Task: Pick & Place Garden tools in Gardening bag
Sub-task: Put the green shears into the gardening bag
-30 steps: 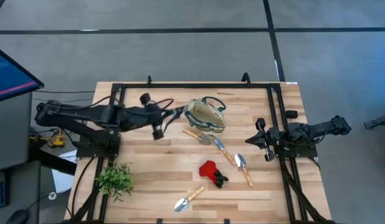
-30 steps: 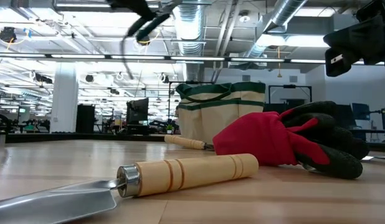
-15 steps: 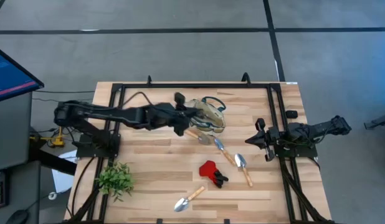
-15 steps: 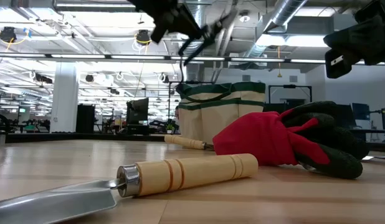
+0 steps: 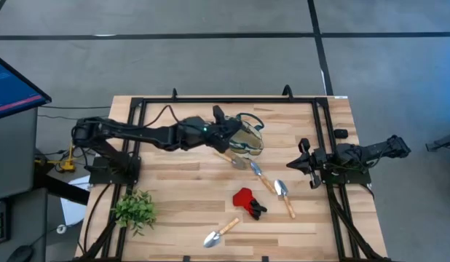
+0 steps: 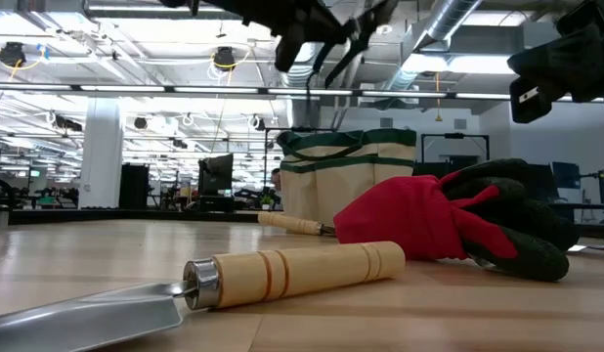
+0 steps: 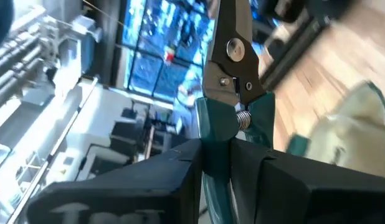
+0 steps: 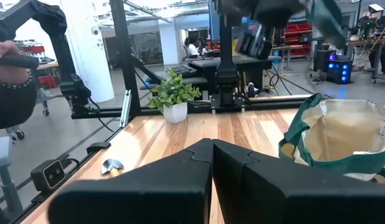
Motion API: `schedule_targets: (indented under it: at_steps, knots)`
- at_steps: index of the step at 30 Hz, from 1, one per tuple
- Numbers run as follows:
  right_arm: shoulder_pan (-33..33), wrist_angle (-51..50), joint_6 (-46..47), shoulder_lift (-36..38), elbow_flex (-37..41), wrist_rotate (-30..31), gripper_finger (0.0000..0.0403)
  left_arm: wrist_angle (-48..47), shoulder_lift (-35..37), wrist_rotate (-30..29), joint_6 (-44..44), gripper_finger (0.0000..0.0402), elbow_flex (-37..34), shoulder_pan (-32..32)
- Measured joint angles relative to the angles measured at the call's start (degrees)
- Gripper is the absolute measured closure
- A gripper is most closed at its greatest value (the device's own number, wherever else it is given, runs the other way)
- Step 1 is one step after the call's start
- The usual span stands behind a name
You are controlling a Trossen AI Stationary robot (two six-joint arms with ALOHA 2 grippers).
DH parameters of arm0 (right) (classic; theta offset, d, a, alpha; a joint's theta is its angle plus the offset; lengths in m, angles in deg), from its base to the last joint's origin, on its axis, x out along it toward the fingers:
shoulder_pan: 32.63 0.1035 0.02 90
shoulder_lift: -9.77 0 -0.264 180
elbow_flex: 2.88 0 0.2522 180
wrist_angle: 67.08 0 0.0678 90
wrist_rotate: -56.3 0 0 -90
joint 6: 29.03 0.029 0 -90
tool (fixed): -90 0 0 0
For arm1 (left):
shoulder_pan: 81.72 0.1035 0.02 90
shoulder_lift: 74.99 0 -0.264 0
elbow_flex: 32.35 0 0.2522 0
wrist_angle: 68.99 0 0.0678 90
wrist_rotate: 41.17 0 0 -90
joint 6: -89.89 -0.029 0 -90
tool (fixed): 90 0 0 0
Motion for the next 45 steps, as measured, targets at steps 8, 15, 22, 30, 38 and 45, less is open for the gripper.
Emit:
schedule_targets:
  at_steps: [8,15,22,30,38,45]
  knots:
    - [0.0,0.0,0.0,0.0,0.0,0.0,0.0403,1.4,1.0,8.3,12.9,0.0364,-0.6,3.0]
    - [0.0,0.0,0.0,0.0,0.0,0.0,0.0403,1.8,-4.1,10.6,16.4,0.0364,-2.1,6.3]
    - [0.0,0.0,0.0,0.0,0.0,0.0,0.0403,2.0,-8.9,10.7,16.9,0.0364,-2.1,8.2]
    - [0.0,0.0,0.0,0.0,0.0,0.0,0.0403,-1.8,-10.5,9.9,16.8,0.0365,-2.1,8.2]
    - [0.0,0.0,0.0,0.0,0.0,0.0,0.0403,-10.4,-10.5,7.2,16.5,0.0365,-2.1,8.2]
    - [0.0,0.0,0.0,0.0,0.0,0.0,0.0403,-11.1,-10.5,4.6,16.4,0.0364,-2.1,8.5]
